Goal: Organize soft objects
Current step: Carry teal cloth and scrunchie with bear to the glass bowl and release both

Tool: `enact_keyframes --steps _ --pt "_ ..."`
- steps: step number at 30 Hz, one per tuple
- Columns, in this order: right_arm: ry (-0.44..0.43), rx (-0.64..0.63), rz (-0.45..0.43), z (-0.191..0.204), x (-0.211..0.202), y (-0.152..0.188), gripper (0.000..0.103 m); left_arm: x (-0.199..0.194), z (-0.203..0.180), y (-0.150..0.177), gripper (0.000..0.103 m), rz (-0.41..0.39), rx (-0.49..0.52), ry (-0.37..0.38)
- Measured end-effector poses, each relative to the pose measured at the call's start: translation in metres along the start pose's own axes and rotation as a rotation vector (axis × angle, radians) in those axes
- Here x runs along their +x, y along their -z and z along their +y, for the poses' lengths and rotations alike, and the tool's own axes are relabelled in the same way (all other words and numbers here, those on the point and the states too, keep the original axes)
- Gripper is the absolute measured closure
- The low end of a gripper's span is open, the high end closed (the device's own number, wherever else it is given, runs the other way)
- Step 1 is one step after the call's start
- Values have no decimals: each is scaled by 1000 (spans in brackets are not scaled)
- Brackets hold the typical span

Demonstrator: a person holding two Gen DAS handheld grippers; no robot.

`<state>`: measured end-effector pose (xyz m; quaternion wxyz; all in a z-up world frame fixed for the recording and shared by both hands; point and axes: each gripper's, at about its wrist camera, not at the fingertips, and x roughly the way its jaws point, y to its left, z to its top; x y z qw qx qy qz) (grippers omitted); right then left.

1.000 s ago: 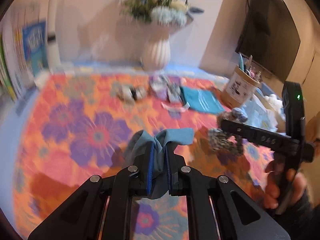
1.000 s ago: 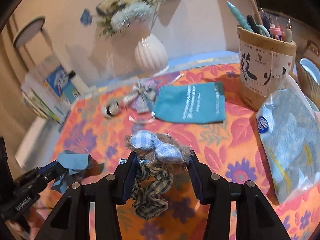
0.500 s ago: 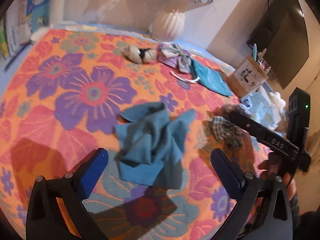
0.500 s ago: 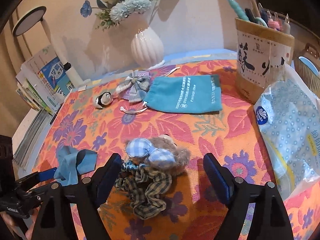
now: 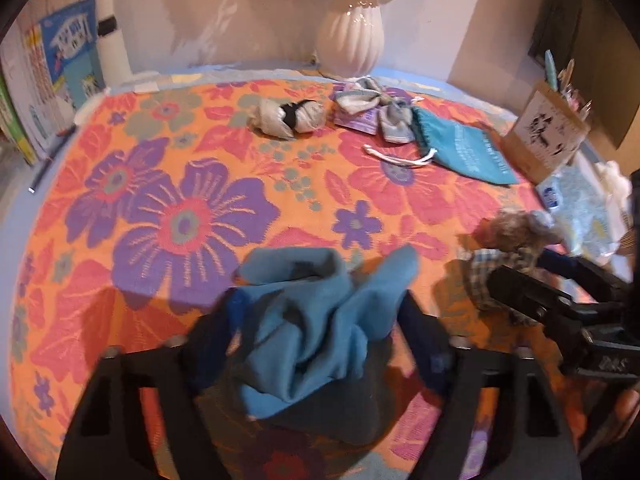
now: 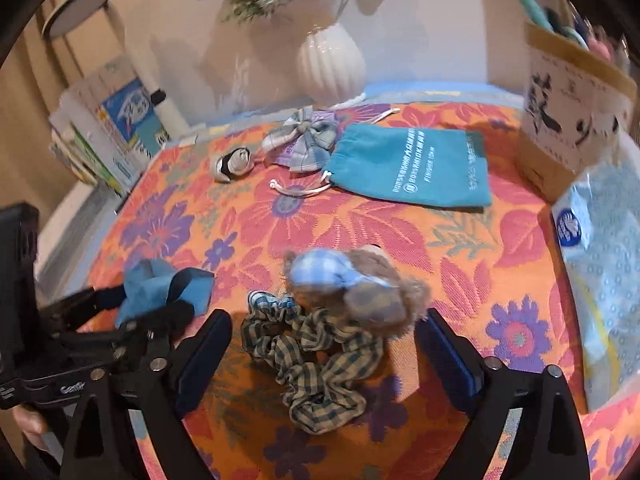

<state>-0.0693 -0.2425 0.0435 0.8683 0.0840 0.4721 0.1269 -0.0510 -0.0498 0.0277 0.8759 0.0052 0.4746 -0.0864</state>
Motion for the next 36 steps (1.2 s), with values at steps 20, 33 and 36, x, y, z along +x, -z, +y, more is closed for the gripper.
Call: enact_keyframes --steps 20,33,36 --pt "19 1 -220 -4 -63 -3 69 -88 -31 -35 92 -207 66 131" --pt "185 340 -447 -170 -223 -34 68 -127 -204 -123 92 -341 315 343" --pt "195 419 -451 -212 -236 -34 68 -112 -251 -132 92 -318 369 395"
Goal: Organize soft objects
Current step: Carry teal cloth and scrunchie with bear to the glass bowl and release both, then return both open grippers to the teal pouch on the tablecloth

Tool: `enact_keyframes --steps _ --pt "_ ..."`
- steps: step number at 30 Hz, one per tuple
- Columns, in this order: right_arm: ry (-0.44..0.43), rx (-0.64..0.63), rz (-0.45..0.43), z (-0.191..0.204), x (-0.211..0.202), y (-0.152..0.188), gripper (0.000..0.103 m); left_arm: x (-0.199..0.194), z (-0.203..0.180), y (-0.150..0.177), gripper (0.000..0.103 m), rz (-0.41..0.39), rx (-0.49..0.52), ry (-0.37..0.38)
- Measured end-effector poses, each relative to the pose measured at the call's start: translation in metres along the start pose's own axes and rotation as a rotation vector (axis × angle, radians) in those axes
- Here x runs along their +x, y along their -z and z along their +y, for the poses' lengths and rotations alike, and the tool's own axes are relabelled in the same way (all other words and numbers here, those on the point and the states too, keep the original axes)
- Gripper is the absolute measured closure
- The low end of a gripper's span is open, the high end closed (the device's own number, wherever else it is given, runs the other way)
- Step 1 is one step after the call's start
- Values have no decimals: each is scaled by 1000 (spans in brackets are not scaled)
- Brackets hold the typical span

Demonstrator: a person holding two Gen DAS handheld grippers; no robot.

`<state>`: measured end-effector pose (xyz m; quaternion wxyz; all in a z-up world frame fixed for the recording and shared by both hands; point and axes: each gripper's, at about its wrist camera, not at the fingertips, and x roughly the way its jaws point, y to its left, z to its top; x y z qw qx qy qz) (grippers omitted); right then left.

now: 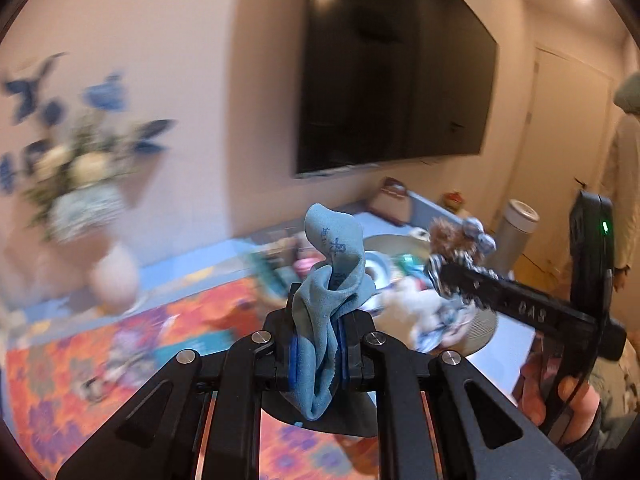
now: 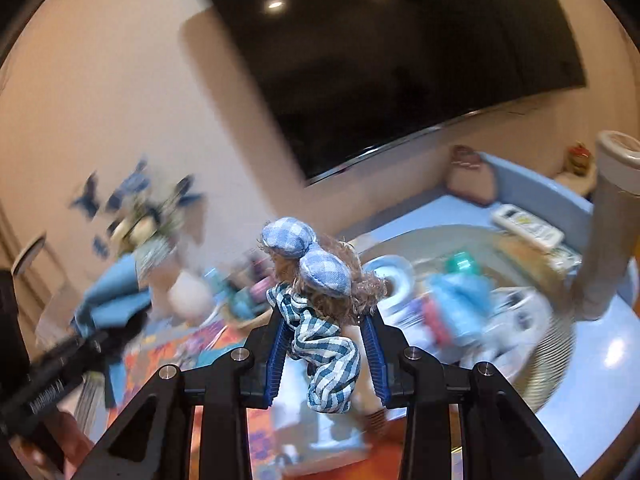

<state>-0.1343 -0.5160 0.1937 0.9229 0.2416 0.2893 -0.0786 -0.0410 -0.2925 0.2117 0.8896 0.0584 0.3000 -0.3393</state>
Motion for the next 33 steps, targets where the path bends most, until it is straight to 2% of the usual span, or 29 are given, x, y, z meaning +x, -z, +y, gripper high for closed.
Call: enact_keyframes --steps 3,7,10,11,12,13,14,15,16,17,19,21,23,26,29,33 --pt "107 10 -16 -30 4 -19 68 40 -25 -12 92 31 16 58" --pt "143 29 15 -56 17 -35 68 80 -47 -21 92 37 45 114" --pt "213 17 0 -65 25 -40 68 103 -63 -21 91 56 74 112" --pt "225 21 2 -68 28 -41 64 111 -66 -22 91 61 77 111" --pt "230 33 9 -72 30 -41 48 118 -69 -22 84 60 86 101" --pt "224 71 31 -80 35 -43 38 126 -73 -21 63 58 109 86" --pt "210 101 45 -89 36 -42 29 130 -75 -20 49 55 119 84" --pt "192 128 53 -96 37 -41 29 136 -75 -16 19 57 130 85" --pt "175 150 60 -103 35 -40 29 140 -75 -11 14 57 132 68" --pt "176 168 60 -111 31 -38 29 141 -74 -7 14 48 126 55" --pt "189 199 52 -121 24 -33 29 145 -71 3 15 85 105 94" --pt "150 254 50 -131 15 -26 29 143 -70 8 15 120 89 148" --pt "118 282 45 -135 3 -17 26 133 -69 13 15 123 105 166" --pt "120 274 45 -129 -7 -9 22 112 -63 16 15 114 119 159" --pt "80 257 72 -113 -12 -2 22 83 -53 15 15 93 119 168" --pt "34 242 84 -86 -19 4 22 20 -35 23 15 17 161 78"
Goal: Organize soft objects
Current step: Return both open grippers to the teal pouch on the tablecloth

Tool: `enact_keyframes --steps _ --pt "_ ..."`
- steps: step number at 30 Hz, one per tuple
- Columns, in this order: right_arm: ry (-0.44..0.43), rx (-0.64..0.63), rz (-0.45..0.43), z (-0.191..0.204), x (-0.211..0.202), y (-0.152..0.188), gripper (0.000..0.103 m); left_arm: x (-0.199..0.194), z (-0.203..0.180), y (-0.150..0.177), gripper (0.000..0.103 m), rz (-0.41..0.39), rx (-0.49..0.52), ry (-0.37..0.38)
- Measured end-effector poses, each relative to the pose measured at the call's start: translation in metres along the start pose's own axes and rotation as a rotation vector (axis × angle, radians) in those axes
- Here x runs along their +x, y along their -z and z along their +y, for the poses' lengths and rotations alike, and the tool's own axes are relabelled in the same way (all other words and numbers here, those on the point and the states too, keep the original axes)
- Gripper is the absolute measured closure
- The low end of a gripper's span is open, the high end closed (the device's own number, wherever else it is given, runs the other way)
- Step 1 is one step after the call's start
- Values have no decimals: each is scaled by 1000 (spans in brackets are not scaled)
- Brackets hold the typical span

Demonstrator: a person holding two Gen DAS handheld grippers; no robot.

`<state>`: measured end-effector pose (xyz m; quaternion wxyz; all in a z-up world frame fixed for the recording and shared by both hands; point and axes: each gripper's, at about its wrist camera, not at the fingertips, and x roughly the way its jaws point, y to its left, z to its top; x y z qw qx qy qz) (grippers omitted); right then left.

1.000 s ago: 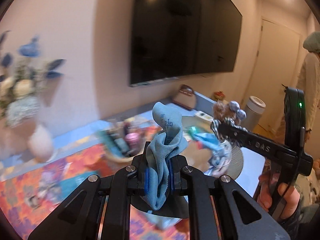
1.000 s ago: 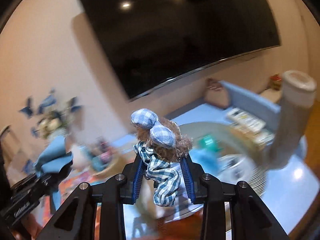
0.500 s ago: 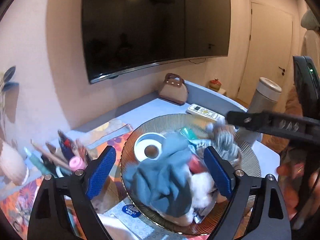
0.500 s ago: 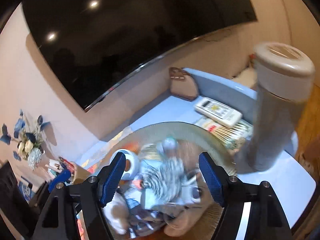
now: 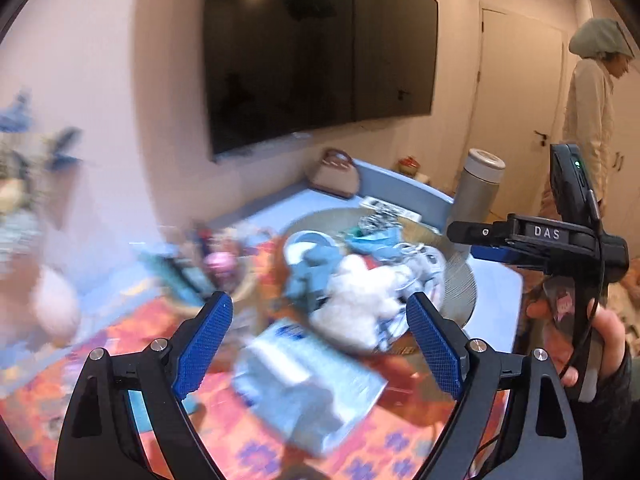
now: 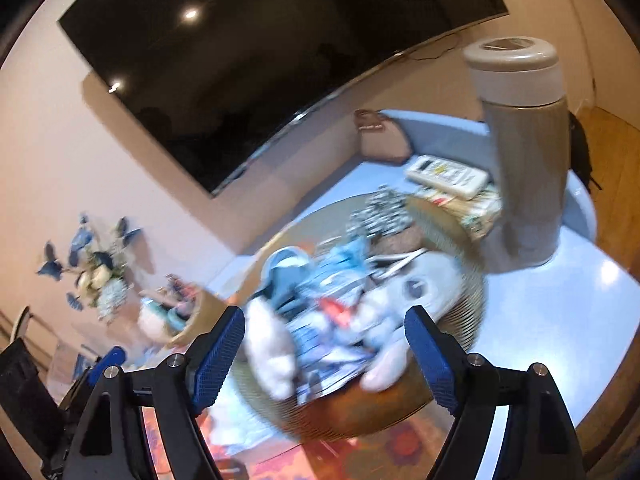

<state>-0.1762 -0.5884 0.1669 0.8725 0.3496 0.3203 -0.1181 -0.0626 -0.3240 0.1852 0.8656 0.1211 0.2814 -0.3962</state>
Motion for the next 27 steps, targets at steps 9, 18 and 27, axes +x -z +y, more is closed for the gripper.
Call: enact_keyframes --steps 9,18,27 --pt "-153 -83 65 74 -7 66 15 -163 70 75 14 -123 -167 -310" --pt "-292 -288 224 178 4 148 15 -311 125 119 14 -171 -333 -605" --pt "-231 -519 212 219 48 199 15 -236 168 172 14 -70 -485 -601"
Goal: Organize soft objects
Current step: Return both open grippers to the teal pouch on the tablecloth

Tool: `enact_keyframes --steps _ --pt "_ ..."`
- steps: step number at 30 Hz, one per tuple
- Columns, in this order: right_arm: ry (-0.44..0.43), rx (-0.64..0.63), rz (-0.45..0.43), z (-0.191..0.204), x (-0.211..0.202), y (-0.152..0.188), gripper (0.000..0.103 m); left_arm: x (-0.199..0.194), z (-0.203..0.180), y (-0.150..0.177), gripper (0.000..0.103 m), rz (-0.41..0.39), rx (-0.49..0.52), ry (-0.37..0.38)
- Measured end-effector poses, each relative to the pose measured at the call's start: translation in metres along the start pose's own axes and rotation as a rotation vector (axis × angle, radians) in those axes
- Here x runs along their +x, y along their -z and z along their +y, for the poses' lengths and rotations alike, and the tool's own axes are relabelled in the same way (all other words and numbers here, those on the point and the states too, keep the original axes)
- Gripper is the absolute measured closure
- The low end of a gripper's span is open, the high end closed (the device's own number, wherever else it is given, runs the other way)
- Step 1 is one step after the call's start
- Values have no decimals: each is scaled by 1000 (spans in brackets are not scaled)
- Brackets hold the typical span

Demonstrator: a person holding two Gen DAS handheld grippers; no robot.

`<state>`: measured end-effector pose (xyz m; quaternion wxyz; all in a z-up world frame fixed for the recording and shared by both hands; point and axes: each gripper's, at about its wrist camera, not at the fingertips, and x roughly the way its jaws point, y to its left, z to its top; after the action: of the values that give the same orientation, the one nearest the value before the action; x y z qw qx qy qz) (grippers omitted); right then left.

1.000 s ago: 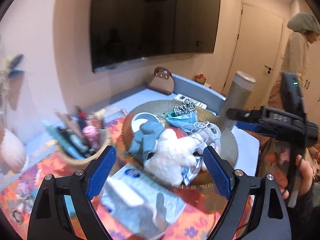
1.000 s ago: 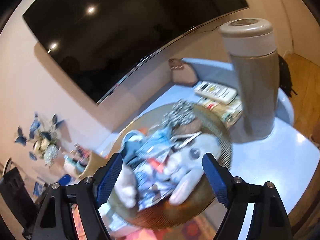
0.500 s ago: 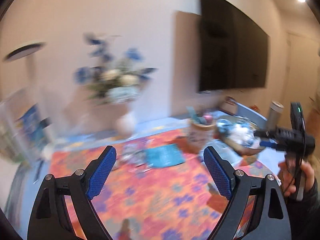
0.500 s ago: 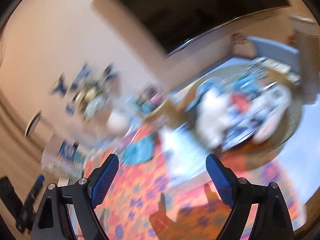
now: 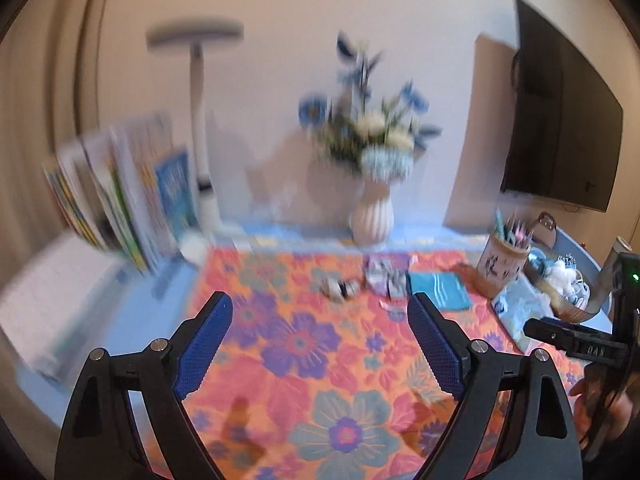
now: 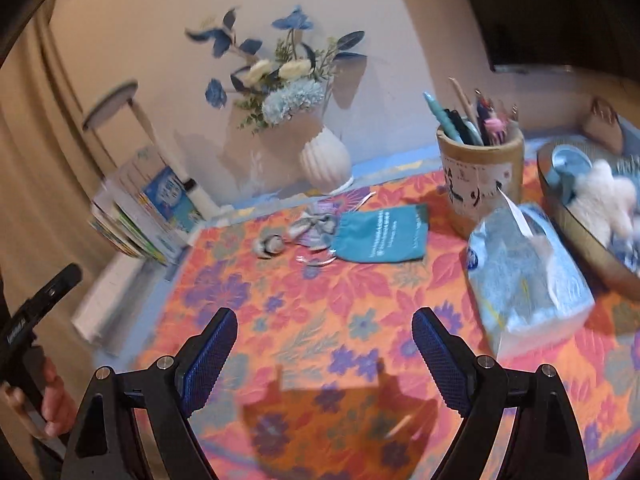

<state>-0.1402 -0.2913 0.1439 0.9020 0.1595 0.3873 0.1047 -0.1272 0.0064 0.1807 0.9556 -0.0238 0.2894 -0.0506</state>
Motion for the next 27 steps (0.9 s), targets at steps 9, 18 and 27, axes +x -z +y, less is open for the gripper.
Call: enact_keyframes --steps 9,18,27 --pt "136 -144 127 -2 75 24 15 135 -2 49 14 215 -47 -21" --pt "142 -222 225 0 124 28 7 172 18 70 14 291 -134 -45" --pt "153 -237 254 3 131 29 0 176 26 73 2 320 -188 -18"
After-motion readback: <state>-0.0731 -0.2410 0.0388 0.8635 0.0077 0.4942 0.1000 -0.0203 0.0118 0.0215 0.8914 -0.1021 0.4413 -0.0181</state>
